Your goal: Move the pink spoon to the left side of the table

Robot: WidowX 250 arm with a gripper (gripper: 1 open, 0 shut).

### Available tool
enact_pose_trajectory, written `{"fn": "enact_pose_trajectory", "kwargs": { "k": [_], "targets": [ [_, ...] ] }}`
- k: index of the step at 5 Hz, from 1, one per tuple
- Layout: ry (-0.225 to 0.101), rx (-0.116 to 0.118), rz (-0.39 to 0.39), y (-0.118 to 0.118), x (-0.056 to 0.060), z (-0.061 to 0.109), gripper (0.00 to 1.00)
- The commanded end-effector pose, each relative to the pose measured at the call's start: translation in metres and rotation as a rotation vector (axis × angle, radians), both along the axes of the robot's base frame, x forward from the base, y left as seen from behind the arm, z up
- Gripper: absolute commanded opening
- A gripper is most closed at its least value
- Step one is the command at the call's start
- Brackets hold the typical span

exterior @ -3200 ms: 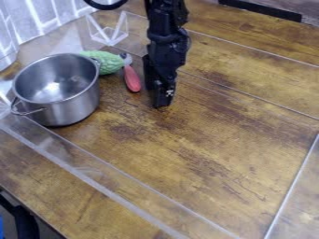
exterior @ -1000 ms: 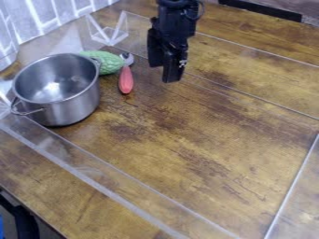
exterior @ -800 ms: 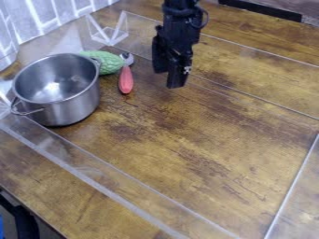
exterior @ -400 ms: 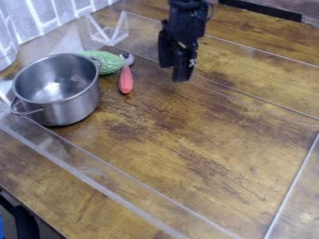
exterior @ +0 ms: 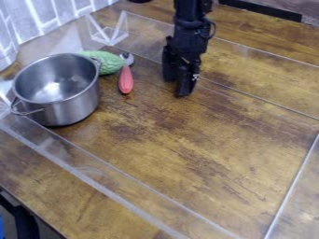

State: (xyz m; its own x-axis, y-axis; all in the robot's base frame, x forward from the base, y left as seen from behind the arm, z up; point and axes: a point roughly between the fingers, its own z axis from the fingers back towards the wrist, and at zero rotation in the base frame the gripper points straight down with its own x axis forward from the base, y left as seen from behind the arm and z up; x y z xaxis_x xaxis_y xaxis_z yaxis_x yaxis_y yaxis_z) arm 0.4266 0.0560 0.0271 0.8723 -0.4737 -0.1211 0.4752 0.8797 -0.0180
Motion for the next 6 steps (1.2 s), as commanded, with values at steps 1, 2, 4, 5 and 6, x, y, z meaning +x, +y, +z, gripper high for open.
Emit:
{"fn": "enact_pose_trajectory", "kwargs": {
  "k": [1, 2, 4, 5, 6],
  "targets": [
    [-0.044, 0.002, 0.003, -0.004, 0.009, 0.012, 0.0],
    [-0.043, 0.005, 0.079, -0.004, 0.011, 0.014, 0.0],
    [-0.043, 0.008, 0.149, -0.013, 0.003, 0.021, 0.0],
    [-0.044, 0.008, 0.138, -0.022, -0.008, 0.024, 0.0],
    [-0.044, 0.008, 0.141, -0.022, -0.006, 0.032, 0.0]
  ]
}}
